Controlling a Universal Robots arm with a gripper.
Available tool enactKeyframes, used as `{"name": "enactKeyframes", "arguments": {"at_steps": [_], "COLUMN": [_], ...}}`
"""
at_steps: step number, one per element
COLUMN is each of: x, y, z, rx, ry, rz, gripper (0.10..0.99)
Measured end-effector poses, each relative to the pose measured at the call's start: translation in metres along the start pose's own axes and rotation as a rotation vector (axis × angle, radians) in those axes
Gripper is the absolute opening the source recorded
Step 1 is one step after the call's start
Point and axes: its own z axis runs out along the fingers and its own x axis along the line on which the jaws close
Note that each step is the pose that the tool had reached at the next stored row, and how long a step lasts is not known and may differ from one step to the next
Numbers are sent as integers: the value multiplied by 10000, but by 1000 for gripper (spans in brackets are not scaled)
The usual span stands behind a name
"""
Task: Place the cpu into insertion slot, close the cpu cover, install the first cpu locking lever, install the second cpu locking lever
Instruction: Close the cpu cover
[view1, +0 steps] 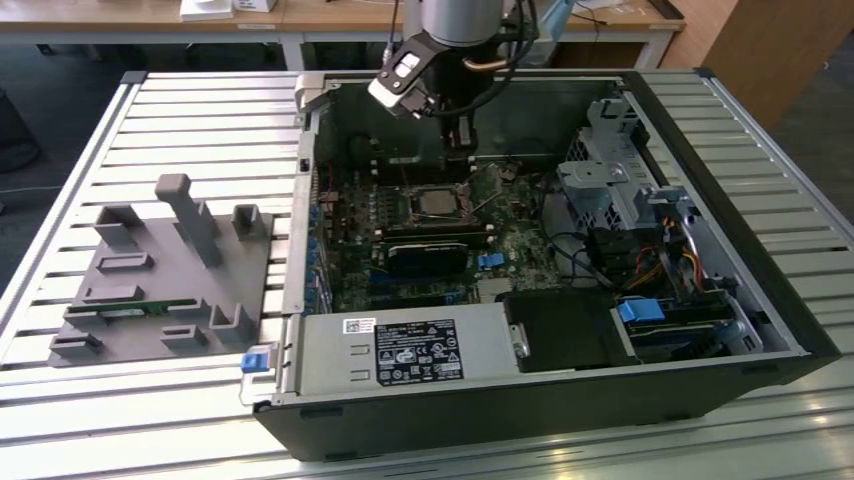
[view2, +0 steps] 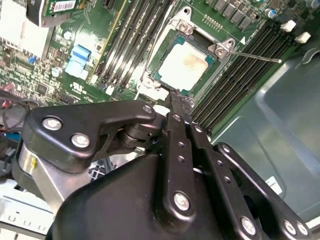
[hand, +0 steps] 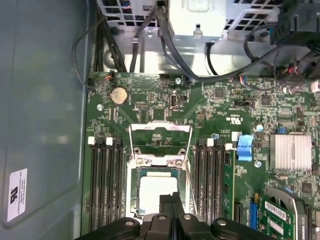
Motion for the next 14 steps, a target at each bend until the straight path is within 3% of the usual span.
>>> {"name": "enactKeyframes", "arguments": {"at_steps": [3, 7, 8, 9, 10, 14], "x": [-1, -4, -5, -5, -5, -5], "y": [43, 185, 204, 220, 230, 281], "z": [7, 18, 18, 21, 22, 33], "rx": [21, 172, 206, 235, 255, 270], "ry": [12, 54, 163, 340, 390, 393], "rz": [-104, -102, -99, -91, -88, -88], "gripper": [106, 106, 106, 106, 106, 106]}}
